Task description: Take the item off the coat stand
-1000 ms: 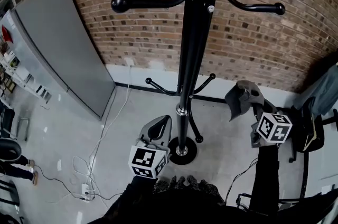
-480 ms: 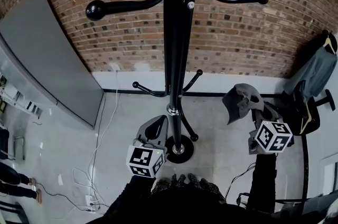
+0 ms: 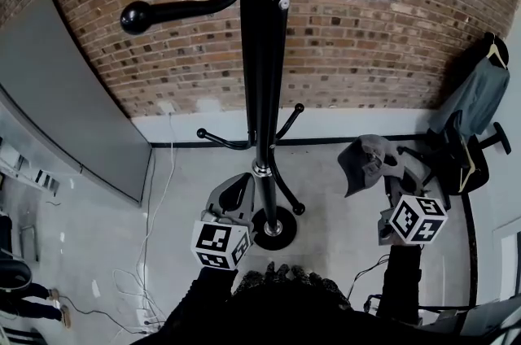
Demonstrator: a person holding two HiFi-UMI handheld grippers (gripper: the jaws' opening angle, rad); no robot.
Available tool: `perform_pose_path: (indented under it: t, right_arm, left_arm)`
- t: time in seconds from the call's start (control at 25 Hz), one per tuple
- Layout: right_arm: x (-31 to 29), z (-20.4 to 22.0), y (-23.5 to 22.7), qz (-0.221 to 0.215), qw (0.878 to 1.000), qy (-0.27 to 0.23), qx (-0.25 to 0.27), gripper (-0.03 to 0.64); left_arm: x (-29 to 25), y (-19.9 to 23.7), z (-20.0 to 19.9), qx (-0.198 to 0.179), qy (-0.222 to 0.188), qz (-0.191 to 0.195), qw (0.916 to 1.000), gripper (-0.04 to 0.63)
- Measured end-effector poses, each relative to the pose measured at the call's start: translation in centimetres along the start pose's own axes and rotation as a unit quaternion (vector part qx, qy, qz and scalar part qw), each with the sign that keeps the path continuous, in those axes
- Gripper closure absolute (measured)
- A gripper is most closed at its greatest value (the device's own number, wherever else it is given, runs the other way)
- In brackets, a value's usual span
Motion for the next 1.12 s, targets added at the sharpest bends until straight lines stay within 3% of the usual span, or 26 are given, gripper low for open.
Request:
perform_pose_path:
  t: [0.56,1.12]
  right_arm:
    - [1.9,1.8,0.2,0.012,1.0,0.005,-0.013,0.595]
    - [2.9,1.2,1.9,0.004,0.999,-0.013,0.038,0.595]
  left_arm:
    - [-0.4,0.6,-0.4,-0.007,-0.003,0.005,1.0,0.588]
    - [-0.1,0.0,-0.5,-0.002,-0.007,0.012,0.9999,0.588]
Point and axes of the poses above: the fingertips, and each gripper's own axes: x backward along the fingers, y to its left, z out of its underside, the point moved 9 cm from there along x, backward along the fingers, and after that the axes turned 9 degrees about -y, right-handed, at the moved point
